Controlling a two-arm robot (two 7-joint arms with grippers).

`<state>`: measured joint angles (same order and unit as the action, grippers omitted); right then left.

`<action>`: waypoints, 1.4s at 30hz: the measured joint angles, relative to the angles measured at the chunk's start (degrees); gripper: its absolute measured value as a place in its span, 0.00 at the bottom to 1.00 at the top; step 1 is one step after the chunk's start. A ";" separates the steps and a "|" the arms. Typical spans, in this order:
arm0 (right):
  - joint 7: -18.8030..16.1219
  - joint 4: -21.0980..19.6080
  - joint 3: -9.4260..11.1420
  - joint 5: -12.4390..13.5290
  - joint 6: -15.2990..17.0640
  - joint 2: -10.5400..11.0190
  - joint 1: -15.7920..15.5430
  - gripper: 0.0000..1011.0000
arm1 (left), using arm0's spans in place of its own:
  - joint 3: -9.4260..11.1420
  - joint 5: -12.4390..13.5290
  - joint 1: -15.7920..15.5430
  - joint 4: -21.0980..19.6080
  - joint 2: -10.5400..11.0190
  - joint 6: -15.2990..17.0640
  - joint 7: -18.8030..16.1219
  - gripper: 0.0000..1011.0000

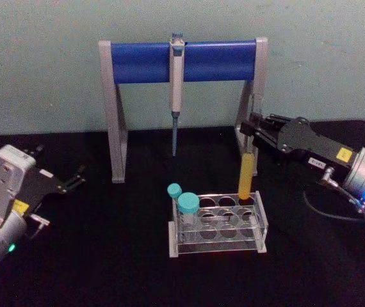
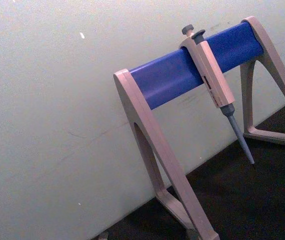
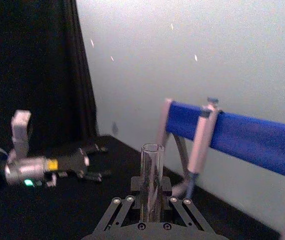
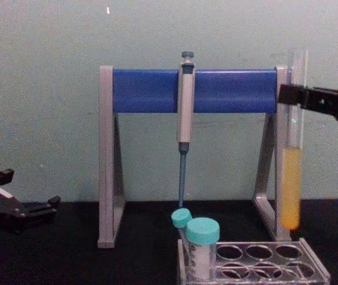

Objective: Pick up the test tube from the test tube rack, shake it, then place it back into the test tube rack.

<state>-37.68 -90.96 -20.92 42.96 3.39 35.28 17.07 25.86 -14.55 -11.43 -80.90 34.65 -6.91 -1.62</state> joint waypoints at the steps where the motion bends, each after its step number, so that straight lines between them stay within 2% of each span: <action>1: 0.42 -0.29 -0.04 -0.27 0.24 0.43 -0.11 0.23 | 0.00 0.00 0.00 0.00 0.00 0.00 0.00 0.99; 4: 3.90 -2.23 -0.11 -2.86 0.58 2.65 -0.71 0.23 | 0.00 0.00 0.00 0.00 0.00 0.00 0.00 0.99; 10: 8.41 -3.76 0.02 -7.51 -0.21 3.48 -1.10 0.23 | 0.00 0.00 0.00 0.00 0.00 0.00 0.00 0.99; 12: 9.88 -3.92 0.04 -9.51 -0.50 3.11 -1.05 0.23 | 0.00 0.00 0.00 0.00 0.00 0.00 0.00 0.99; 14: 10.29 -3.92 0.04 -10.04 -0.61 2.91 -0.99 0.23 | 0.00 0.00 0.00 0.00 0.00 0.00 0.00 0.99; 15: 11.29 -3.83 0.12 -11.34 -1.07 2.12 -0.75 0.23 | 0.00 0.00 0.00 0.00 0.00 0.00 0.00 0.99; 21: 13.29 -2.39 0.64 -12.90 -2.64 -0.84 -0.51 0.23 | 0.00 0.00 0.00 0.00 0.00 0.00 0.00 0.99; 24: 12.41 -0.87 1.01 -12.08 -4.06 -3.01 -0.22 0.23 | 0.00 0.00 0.00 0.00 0.00 0.00 0.00 0.99; 26: 11.46 -0.32 1.12 -11.40 -4.36 -3.73 -0.07 0.23 | 0.00 0.00 0.00 0.00 0.00 0.00 0.00 0.99; 31: 7.18 1.18 1.25 -7.61 -4.48 -5.32 0.43 0.23 | 0.00 0.00 0.00 0.00 0.00 0.00 0.00 0.99; 35: 4.98 1.53 1.16 -5.32 -4.10 -5.47 0.59 0.23 | 0.00 0.00 0.01 0.00 0.00 0.00 0.00 0.99; 37: 2.95 1.58 0.81 -3.23 -3.51 -5.05 0.70 0.23 | 0.00 0.00 0.00 0.00 0.00 0.00 0.00 0.99; 42: 0.63 0.91 -0.22 -1.77 -2.26 -3.35 0.73 0.23 | 0.00 0.00 0.00 0.00 0.00 0.00 0.00 0.99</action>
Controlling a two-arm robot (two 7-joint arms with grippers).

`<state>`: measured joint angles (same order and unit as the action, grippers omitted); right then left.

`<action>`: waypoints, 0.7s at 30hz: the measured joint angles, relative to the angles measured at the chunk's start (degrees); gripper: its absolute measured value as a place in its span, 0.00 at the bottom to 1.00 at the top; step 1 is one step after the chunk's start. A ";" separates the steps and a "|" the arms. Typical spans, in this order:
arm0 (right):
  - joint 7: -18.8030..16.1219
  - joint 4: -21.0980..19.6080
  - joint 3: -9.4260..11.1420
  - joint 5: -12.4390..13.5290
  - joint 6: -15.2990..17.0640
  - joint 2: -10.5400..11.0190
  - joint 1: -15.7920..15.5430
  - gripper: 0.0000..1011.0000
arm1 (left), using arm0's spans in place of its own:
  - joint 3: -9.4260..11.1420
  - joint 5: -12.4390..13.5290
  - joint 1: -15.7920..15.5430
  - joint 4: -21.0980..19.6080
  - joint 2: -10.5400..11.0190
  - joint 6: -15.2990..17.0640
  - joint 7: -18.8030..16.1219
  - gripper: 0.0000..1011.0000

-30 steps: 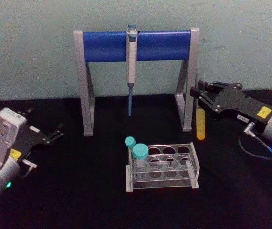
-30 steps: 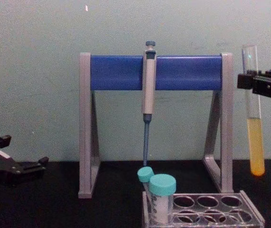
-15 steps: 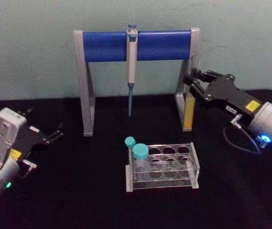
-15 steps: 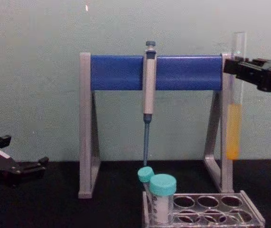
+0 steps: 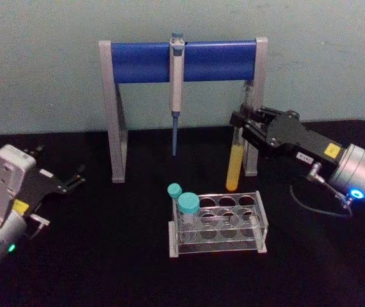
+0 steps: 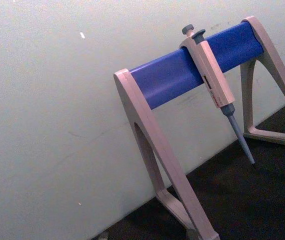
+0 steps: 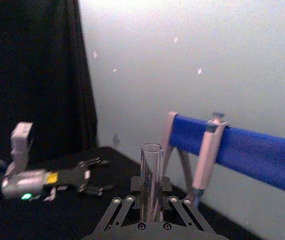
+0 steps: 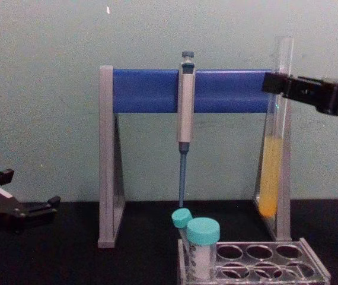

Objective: Pick up the test tube from the test tube rack, shake it, then place it back into the test tube rack.

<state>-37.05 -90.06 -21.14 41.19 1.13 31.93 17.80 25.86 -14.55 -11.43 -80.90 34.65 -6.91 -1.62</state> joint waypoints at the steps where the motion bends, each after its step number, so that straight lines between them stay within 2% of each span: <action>1: -0.75 -0.29 -0.32 0.26 0.40 0.80 -0.02 0.23 | 0.00 0.00 0.00 0.00 0.00 0.00 0.00 0.99; 8: -1.92 -1.54 -0.93 0.77 1.45 4.28 -0.81 0.23 | 0.00 0.00 0.00 0.00 0.00 0.00 0.00 0.99; 11: -0.86 -1.99 -0.77 0.77 1.70 5.31 -1.37 0.23 | 0.00 0.00 0.00 0.00 0.00 0.00 0.00 0.99; 14: 2.03 -2.75 0.02 0.19 1.62 6.45 -2.23 0.23 | 0.00 0.00 0.00 0.00 0.00 0.00 0.00 0.99; 17: 4.27 -3.16 0.63 -0.91 1.02 6.61 -2.63 0.23 | 0.00 0.00 0.00 0.00 0.00 0.00 0.00 0.99; 21: 6.87 -2.80 1.36 -2.42 -0.35 5.20 -2.60 0.23 | 0.00 0.00 0.00 0.00 0.00 0.00 0.00 0.99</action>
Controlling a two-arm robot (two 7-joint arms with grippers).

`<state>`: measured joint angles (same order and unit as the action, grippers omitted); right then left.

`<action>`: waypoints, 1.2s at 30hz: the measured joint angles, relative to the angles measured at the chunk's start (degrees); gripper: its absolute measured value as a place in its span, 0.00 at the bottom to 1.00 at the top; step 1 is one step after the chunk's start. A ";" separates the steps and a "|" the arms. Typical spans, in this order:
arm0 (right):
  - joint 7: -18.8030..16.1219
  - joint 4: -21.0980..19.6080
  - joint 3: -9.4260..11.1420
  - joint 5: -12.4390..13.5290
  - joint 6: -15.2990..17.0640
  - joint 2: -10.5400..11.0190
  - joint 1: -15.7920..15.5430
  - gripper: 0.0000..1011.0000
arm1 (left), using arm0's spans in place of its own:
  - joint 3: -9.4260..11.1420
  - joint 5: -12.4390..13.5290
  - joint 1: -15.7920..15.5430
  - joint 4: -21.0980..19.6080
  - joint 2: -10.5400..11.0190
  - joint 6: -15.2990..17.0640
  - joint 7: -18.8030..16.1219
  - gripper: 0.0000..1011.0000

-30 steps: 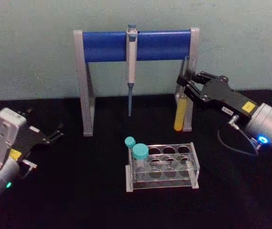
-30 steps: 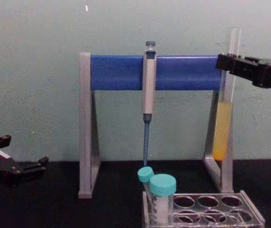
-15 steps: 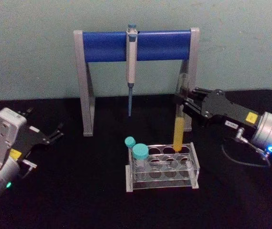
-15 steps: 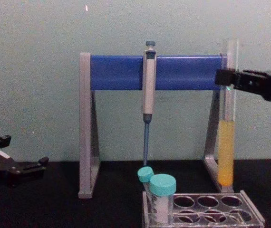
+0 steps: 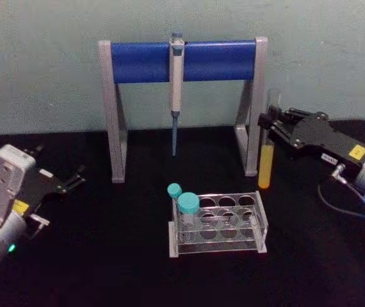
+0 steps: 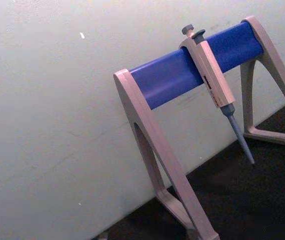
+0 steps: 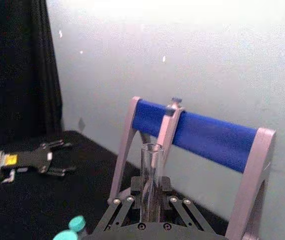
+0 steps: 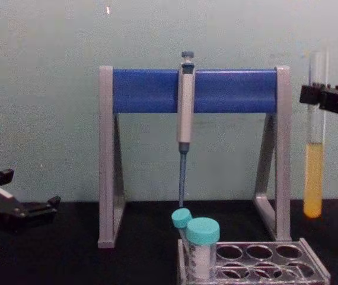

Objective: Pick up the test tube from the test tube rack, shake it, then place it back into the test tube rack.

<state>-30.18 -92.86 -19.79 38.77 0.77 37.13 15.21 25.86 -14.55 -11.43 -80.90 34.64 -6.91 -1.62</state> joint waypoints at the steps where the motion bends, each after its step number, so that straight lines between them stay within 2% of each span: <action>1: 0.21 0.13 0.05 -0.17 -0.27 -0.32 0.09 0.23 | 0.00 0.00 0.00 0.00 0.01 0.00 0.00 0.99; 6: 0.43 1.41 0.19 -0.64 -1.74 -2.56 1.03 0.23 | 0.00 0.00 0.00 0.00 0.00 0.00 0.00 0.99; 9: -0.66 2.07 -0.13 -0.59 -2.37 -3.79 1.66 0.23 | 0.00 0.00 0.00 0.00 0.00 0.00 0.00 0.99; 11: -2.55 2.57 -0.73 0.21 -2.74 -4.64 2.20 0.23 | 0.00 0.00 0.00 0.00 0.00 0.00 0.00 0.99; 17: -5.77 3.04 -1.59 2.38 -2.84 -5.07 2.58 0.23 | 0.00 0.00 0.00 0.00 0.00 0.00 0.00 0.99; 23: -7.66 2.45 -1.63 5.35 -1.94 -3.69 1.62 0.23 | 0.00 0.00 0.00 0.00 0.00 0.00 0.00 0.99; 32: -8.03 0.23 -1.15 6.77 -2.05 -0.64 -0.83 0.23 | 0.00 0.00 0.00 0.00 0.00 0.00 0.00 0.99; 36: -8.19 -0.53 -0.85 6.99 -3.28 0.38 -2.21 0.23 | 0.00 0.00 0.00 0.00 0.00 0.00 0.00 0.99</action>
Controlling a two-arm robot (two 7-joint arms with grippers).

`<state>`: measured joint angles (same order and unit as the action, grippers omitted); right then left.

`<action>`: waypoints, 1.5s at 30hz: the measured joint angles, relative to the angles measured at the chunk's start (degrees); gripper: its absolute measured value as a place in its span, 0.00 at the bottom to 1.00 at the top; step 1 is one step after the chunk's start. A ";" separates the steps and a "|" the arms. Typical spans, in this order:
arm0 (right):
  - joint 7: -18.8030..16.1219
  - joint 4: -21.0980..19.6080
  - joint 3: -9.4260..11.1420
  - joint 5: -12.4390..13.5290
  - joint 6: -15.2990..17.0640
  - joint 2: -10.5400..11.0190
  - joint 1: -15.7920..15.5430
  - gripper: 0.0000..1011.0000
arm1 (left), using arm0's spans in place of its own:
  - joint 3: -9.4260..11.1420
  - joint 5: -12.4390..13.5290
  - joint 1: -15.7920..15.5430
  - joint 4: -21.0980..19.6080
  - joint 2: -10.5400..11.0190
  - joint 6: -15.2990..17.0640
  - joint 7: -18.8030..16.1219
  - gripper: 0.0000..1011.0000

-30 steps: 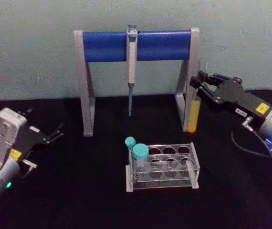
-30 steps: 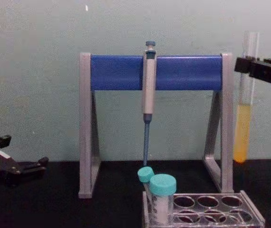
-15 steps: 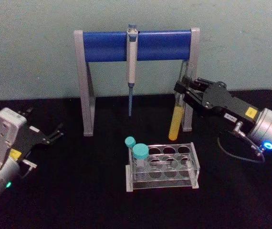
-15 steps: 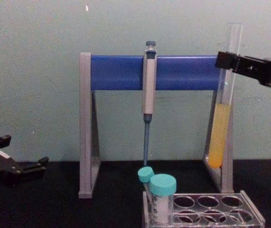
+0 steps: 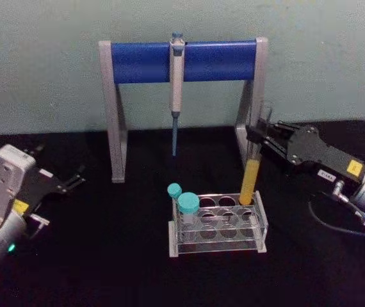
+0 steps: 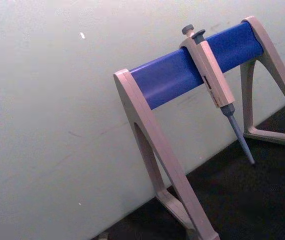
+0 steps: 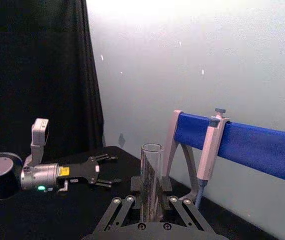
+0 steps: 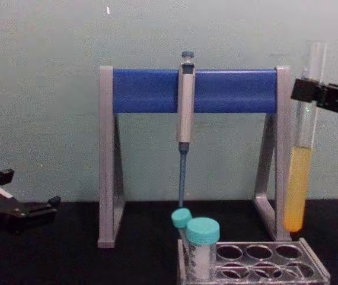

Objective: Pick up the test tube from the test tube rack, shake it, then place it back into the test tube rack.

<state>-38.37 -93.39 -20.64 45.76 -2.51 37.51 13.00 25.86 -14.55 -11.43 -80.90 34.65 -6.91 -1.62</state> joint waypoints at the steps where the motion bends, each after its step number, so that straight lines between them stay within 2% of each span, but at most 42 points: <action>1: 0.00 -0.06 0.02 -0.06 -0.24 0.14 -0.17 0.23 | 0.00 0.00 0.00 0.00 0.00 0.00 0.00 0.99; 9: 0.52 -0.11 -0.36 -2.49 -1.12 1.10 -0.85 0.23 | 0.00 0.00 0.00 0.00 0.00 0.00 0.00 0.99; 18: 0.56 1.21 -1.04 -4.06 -0.87 1.24 -0.98 0.23 | 0.00 0.00 0.00 0.00 0.00 0.00 0.00 0.99; 28: 0.93 2.79 -1.70 -6.06 -0.48 0.65 -0.45 0.23 | 0.00 0.00 0.00 0.00 0.00 0.00 0.00 0.99; 45: 0.73 5.32 -1.89 -7.20 -0.82 -0.84 0.27 0.23 | 0.00 0.00 0.00 0.00 0.00 0.00 0.00 0.99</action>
<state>-37.64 -88.07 -22.52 38.56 -3.33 36.68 13.27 25.86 -14.55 -11.43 -80.90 34.65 -6.91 -1.62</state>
